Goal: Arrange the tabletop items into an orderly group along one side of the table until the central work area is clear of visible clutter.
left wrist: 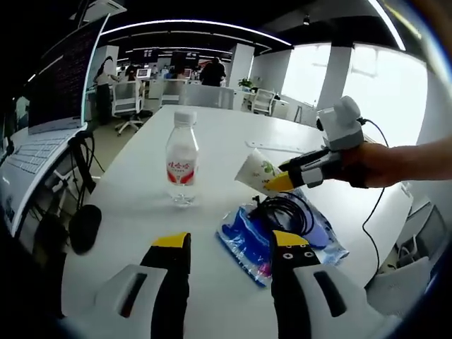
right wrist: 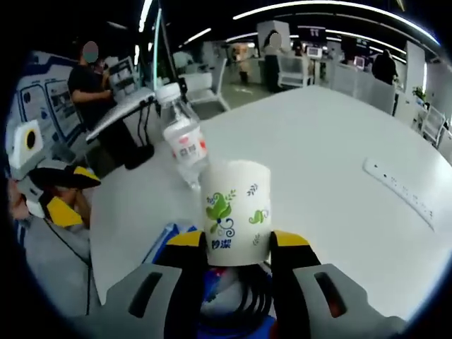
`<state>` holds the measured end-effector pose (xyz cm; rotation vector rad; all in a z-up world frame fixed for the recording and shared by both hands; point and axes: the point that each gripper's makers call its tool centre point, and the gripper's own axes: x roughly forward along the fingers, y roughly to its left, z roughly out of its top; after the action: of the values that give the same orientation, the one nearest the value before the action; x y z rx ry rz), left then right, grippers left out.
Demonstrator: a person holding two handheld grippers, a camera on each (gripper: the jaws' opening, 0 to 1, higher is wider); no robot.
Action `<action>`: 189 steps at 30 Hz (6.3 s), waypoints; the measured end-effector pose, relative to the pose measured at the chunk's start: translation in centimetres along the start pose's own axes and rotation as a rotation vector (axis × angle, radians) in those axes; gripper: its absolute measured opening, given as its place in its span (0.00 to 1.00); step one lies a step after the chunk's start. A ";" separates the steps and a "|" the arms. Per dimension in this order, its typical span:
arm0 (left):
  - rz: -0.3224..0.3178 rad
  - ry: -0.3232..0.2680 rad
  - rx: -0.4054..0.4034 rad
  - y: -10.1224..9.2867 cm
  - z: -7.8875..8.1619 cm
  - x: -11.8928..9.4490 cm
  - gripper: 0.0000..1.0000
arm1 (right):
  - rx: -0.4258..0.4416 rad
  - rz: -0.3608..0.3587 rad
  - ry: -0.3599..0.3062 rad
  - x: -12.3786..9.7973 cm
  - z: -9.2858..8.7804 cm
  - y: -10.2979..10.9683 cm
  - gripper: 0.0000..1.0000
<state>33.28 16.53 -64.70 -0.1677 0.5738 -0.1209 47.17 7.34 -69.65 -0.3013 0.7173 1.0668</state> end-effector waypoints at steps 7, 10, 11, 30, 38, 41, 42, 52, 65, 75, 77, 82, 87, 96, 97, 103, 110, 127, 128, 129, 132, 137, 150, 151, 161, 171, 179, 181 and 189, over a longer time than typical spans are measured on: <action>-0.033 -0.025 0.013 -1.1 2.0 0.4 0.44 | -0.126 -0.004 0.003 -1.7 0.3 1.7 0.35; -0.067 -0.026 0.007 -1.9 2.6 0.8 0.43 | -0.209 0.003 0.020 -2.1 0.0 2.3 0.35; -0.075 -0.026 0.010 -2.2 2.8 0.9 0.43 | -0.217 0.008 0.016 -2.2 0.0 2.5 0.35; -0.187 -0.002 0.054 -5.2 3.4 2.4 0.41 | -0.378 0.080 0.006 -5.5 -1.1 7.6 0.35; -0.301 0.024 -0.032 -6.8 2.6 2.6 0.39 | -0.411 0.137 -0.020 -6.5 -1.7 9.4 0.35; -0.355 0.036 -0.018 -7.9 2.4 2.1 0.34 | -0.422 0.152 -0.024 -6.7 -2.1 10.0 0.35; -0.367 0.040 -0.019 -8.1 2.3 2.0 0.32 | -0.427 0.153 -0.023 -6.7 -2.2 10.1 0.35; -0.431 0.064 -0.106 -8.8 1.3 1.5 0.14 | -0.437 0.169 -0.028 -7.1 -2.9 11.0 0.36; -0.436 0.057 -0.040 -10.7 1.2 0.9 0.00 | -0.387 0.166 -0.035 -7.3 -3.7 11.9 0.33; -0.403 0.064 0.036 -10.7 1.5 1.4 0.00 | -0.367 0.127 -0.005 -7.6 -5.0 11.2 0.37; -0.394 0.061 0.039 -10.4 1.7 1.5 0.00 | -0.357 0.128 0.000 -7.7 -5.4 11.0 0.39; -0.375 0.063 0.048 -9.8 1.8 1.8 0.00 | -0.282 0.107 -0.012 -8.4 -5.8 10.2 0.44; -0.366 0.063 0.053 -9.4 2.1 2.1 0.00 | -0.214 0.077 -0.027 -9.3 -6.2 9.1 0.46; -0.334 0.063 0.071 -8.5 2.5 3.1 0.00 | -0.131 0.034 -0.034 -11.7 -7.6 8.0 0.49; -0.329 0.064 0.072 -8.3 2.5 3.2 0.00 | -0.131 0.027 -0.030 -11.9 -7.8 7.9 0.50; -0.311 0.081 0.067 -7.6 2.2 4.1 0.00 | -0.084 0.000 -0.026 -13.0 -9.1 7.4 0.53; -0.304 0.087 0.079 -7.0 2.7 5.1 0.00 | -0.011 -0.033 -0.025 -14.2 -10.7 6.6 0.53; -0.219 0.111 0.198 -5.3 3.7 8.4 0.00 | 0.111 -0.097 -0.049 -16.4 -12.5 5.2 0.51; -0.211 0.114 0.200 -5.0 3.8 8.7 0.00 | 0.114 -0.099 -0.049 -16.4 -12.6 5.3 0.50; -0.203 0.116 0.203 -4.8 3.8 8.9 0.00 | 0.115 -0.101 -0.049 -16.5 -12.6 5.2 0.50; -0.176 0.122 0.223 -4.1 4.0 9.4 0.00 | 0.123 -0.103 -0.053 -16.6 -12.7 5.1 0.50; -0.144 0.135 0.251 -3.3 4.0 10.3 0.00 | 0.132 -0.104 -0.056 -16.6 -12.7 5.0 0.49; -0.085 0.169 0.336 -2.2 3.2 11.9 0.00 | 0.132 -0.097 -0.053 -16.6 -12.9 5.0 0.49; -0.081 0.171 0.345 -2.1 3.3 12.0 0.00 | 0.136 -0.096 -0.053 -16.6 -12.9 5.1 0.49; -0.058 0.207 0.413 -1.5 3.2 13.4 0.00 | 0.136 -0.099 -0.046 -16.8 -12.8 4.8 0.49; -0.053 0.246 0.446 -1.6 2.2 14.5 0.00 | 0.146 -0.102 -0.034 -17.1 -13.5 4.6 0.48; -0.048 0.256 0.464 -1.3 2.4 15.0 0.00 | 0.147 -0.096 -0.031 -16.9 -13.6 4.6 0.48; -0.045 0.256 0.463 -1.3 2.4 15.0 0.00 | 0.146 -0.098 -0.032 -16.9 -13.5 4.6 0.48; -0.045 0.245 0.451 -1.8 2.2 14.4 0.01 | 0.153 -0.100 -0.038 -16.9 -13.5 4.5 0.48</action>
<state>46.35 12.73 -70.09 0.2764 0.7714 -0.3131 33.18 -9.61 -67.90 -0.1835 0.7379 0.9149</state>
